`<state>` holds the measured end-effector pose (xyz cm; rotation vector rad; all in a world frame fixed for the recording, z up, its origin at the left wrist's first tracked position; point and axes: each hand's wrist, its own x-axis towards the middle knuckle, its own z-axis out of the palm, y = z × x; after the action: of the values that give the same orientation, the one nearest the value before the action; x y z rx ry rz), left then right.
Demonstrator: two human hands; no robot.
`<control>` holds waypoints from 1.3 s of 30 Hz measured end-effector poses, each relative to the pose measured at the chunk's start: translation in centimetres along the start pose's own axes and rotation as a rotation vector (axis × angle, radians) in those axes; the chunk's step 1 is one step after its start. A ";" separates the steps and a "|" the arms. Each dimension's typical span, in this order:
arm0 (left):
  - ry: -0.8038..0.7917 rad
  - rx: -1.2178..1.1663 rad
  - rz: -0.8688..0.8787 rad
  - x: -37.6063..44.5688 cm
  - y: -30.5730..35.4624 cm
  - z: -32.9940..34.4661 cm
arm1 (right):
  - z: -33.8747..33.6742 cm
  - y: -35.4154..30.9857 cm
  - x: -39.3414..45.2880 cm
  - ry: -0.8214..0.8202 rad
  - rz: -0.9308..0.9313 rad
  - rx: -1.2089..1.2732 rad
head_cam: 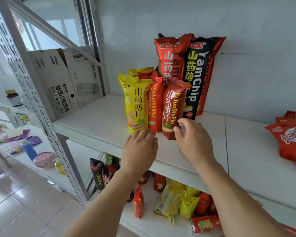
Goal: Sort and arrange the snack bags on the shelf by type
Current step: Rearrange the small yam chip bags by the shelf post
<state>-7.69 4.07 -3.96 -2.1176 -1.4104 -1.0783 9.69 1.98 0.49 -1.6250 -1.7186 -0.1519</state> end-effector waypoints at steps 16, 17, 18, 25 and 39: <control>-0.066 -0.595 -0.705 4.5 -4.8 2.6 | 6.7 -0.5 4.0 0.156 0.400 0.388; -0.096 -0.688 -0.740 5.1 -5.4 2.7 | 6.9 -0.5 4.0 0.144 0.424 0.409; -0.131 -0.777 -0.765 5.7 -6.0 2.8 | 7.1 -0.5 4.0 0.134 0.447 0.419; -0.331 -1.107 -0.702 6.5 -10.9 4.9 | 7.3 -2.2 2.6 0.191 0.521 0.405; -0.357 -1.136 -0.620 5.4 -24.0 1.4 | 12.5 -13.6 2.8 0.172 0.352 0.453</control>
<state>-27.60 18.54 -3.18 -2.7478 -1.9822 -2.2315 -7.63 8.68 -1.36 -1.4905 -1.2059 0.2455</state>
